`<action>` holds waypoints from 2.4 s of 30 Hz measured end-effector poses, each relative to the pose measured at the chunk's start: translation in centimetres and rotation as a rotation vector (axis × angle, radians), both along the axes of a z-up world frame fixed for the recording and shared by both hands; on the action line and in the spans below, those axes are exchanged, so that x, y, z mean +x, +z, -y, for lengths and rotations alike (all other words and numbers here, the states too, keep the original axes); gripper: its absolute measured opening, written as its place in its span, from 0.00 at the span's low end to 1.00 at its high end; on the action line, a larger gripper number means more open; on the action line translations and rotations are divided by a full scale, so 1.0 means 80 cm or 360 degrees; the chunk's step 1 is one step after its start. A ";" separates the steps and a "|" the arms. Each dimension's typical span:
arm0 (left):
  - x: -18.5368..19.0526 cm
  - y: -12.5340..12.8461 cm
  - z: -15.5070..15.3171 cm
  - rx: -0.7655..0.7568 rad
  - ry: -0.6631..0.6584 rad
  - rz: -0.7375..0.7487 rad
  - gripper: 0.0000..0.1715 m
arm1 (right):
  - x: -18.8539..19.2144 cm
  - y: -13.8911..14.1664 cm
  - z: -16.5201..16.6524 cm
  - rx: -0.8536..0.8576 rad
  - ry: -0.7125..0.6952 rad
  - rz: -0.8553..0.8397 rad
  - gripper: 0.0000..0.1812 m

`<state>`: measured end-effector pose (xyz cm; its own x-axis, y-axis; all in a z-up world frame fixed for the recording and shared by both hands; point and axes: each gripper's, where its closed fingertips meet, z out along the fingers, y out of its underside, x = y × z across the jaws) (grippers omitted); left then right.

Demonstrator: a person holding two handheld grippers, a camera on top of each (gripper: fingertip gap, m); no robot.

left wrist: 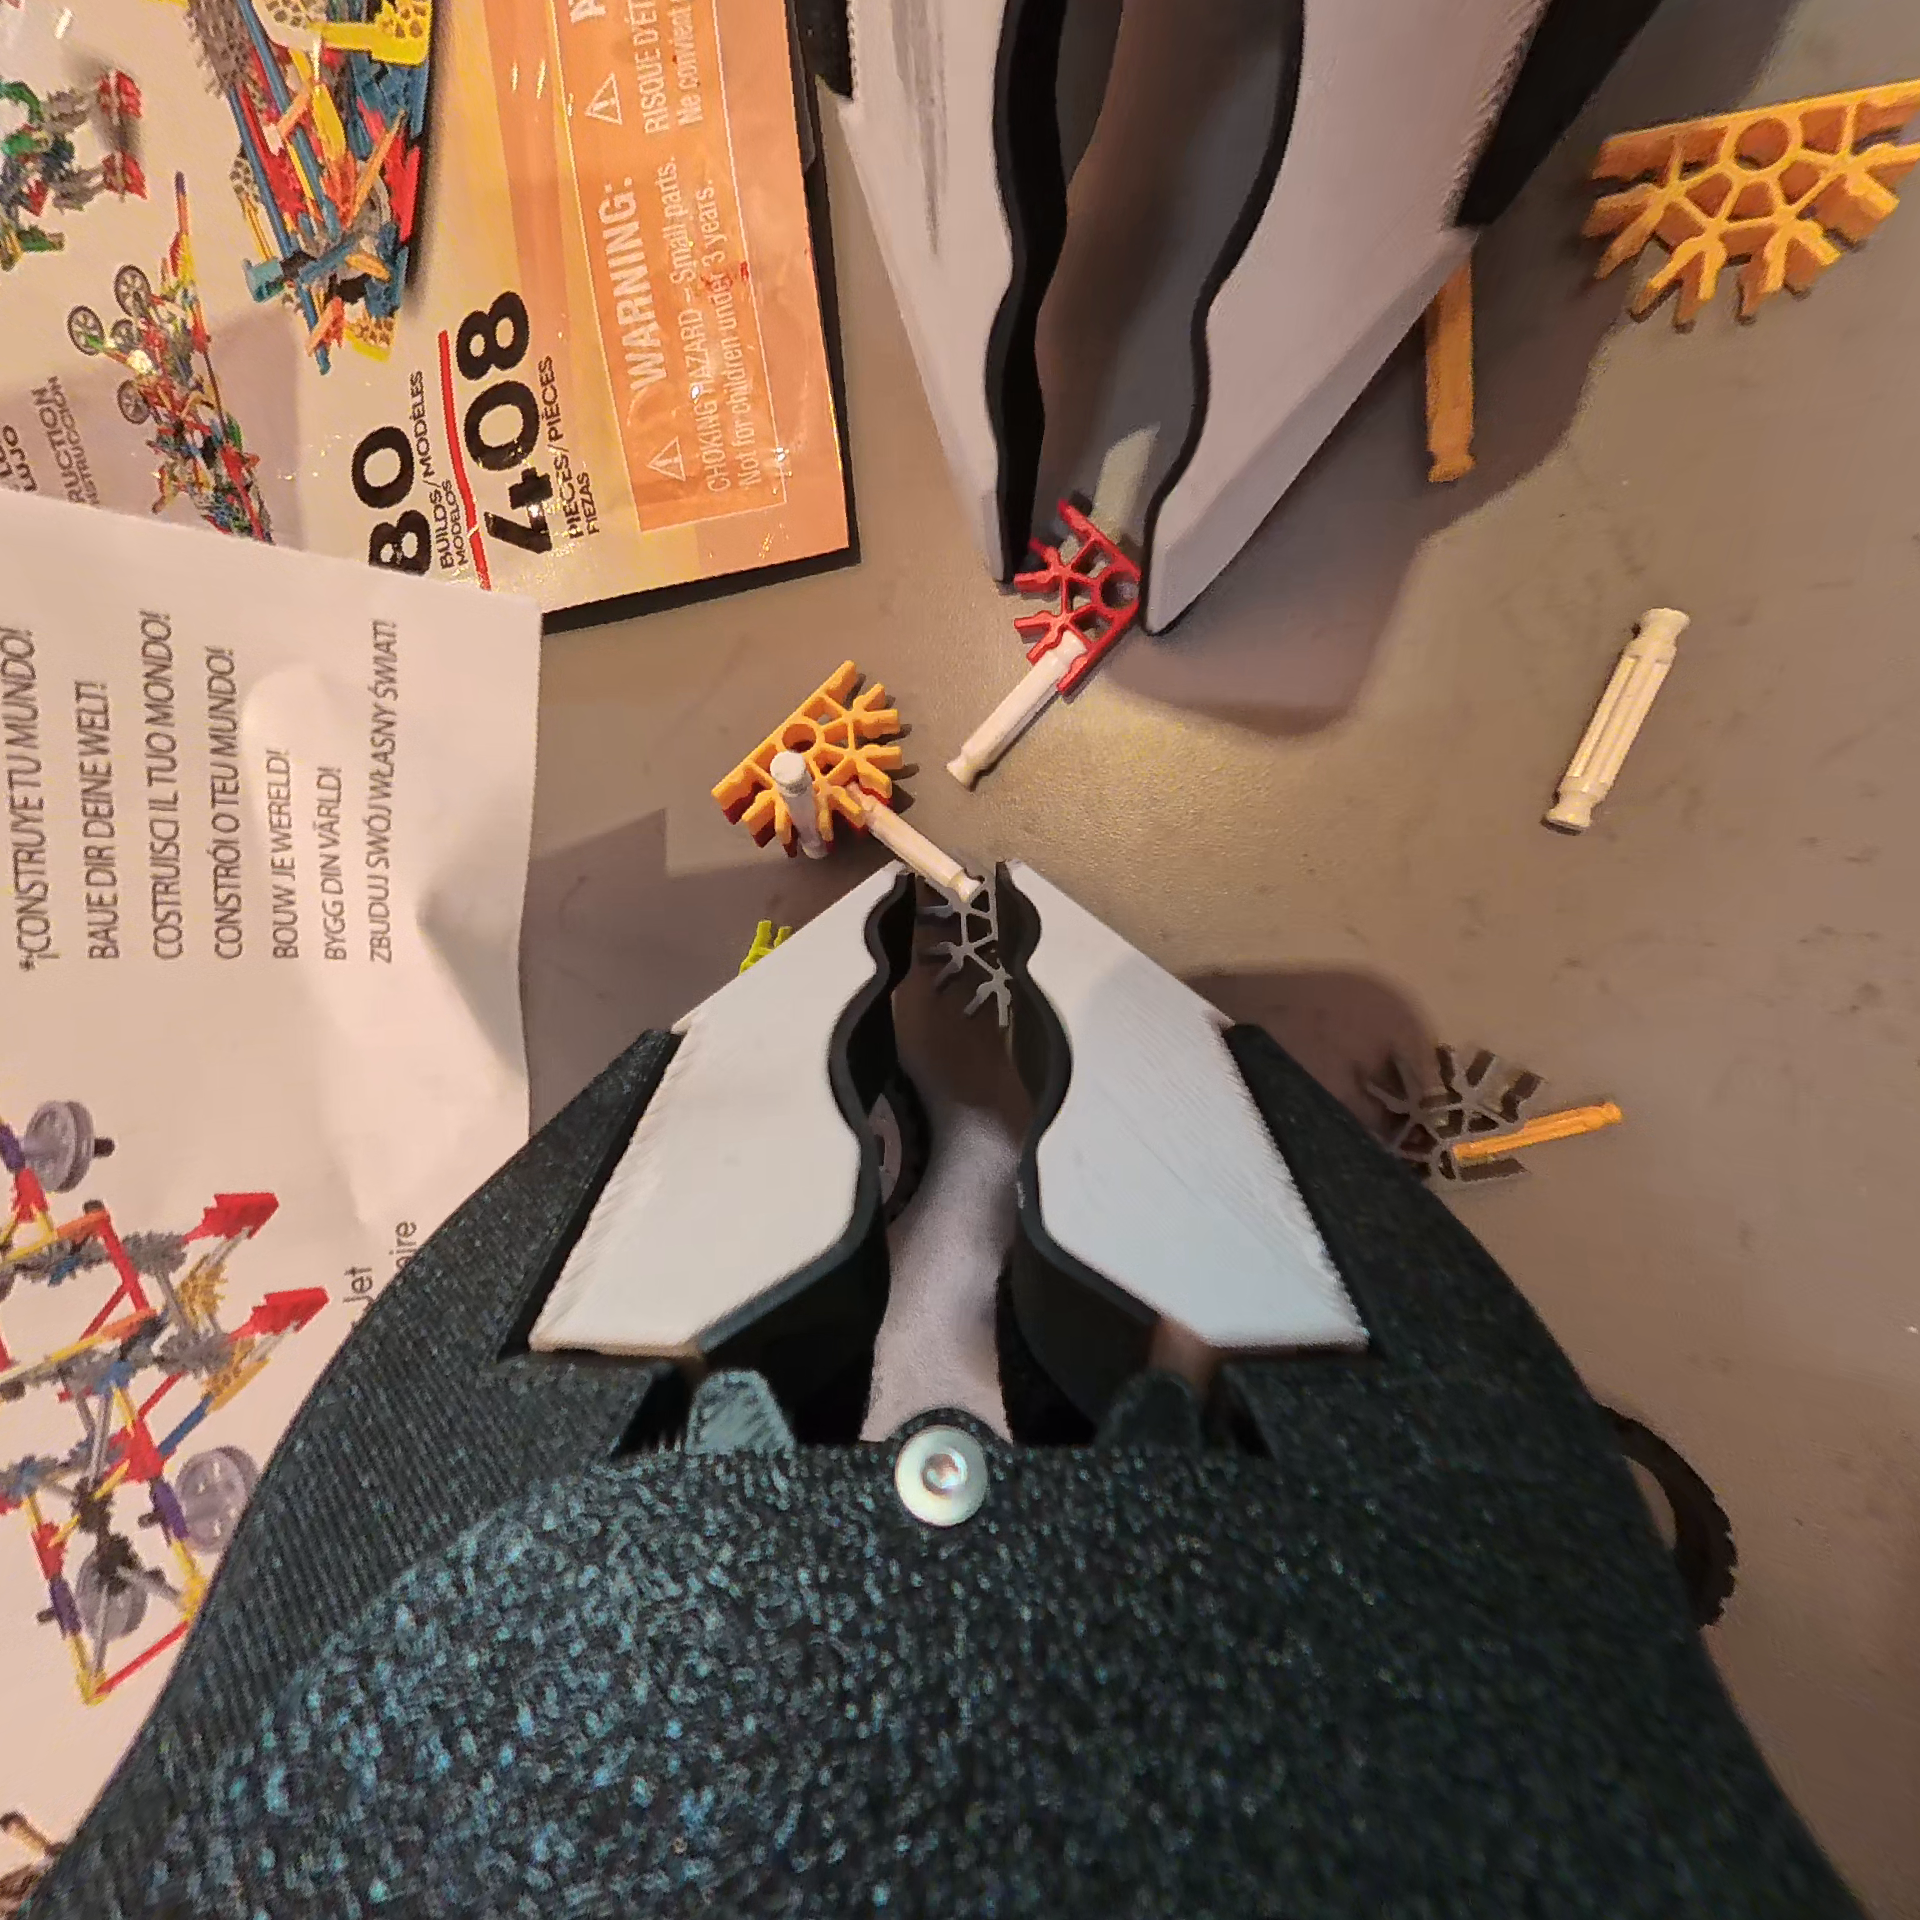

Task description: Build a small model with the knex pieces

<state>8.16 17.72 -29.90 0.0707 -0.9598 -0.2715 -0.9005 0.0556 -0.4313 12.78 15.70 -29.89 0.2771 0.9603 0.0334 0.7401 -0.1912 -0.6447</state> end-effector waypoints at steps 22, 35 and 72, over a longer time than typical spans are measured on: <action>-0.024 0.009 0.024 -0.0053 -0.0129 -0.0092 0.20 | -0.012 0.029 0.030 0.0351 0.0591 -0.0025 0.13; 0.001 0.001 0.021 -0.0027 -0.0203 -0.0034 0.11 | -0.036 0.022 0.002 0.0499 0.0760 0.0140 0.13; 0.010 0.006 0.021 -0.0002 -0.0205 -0.0006 0.19 | -0.040 0.017 -0.017 0.0560 0.0739 0.0056 0.13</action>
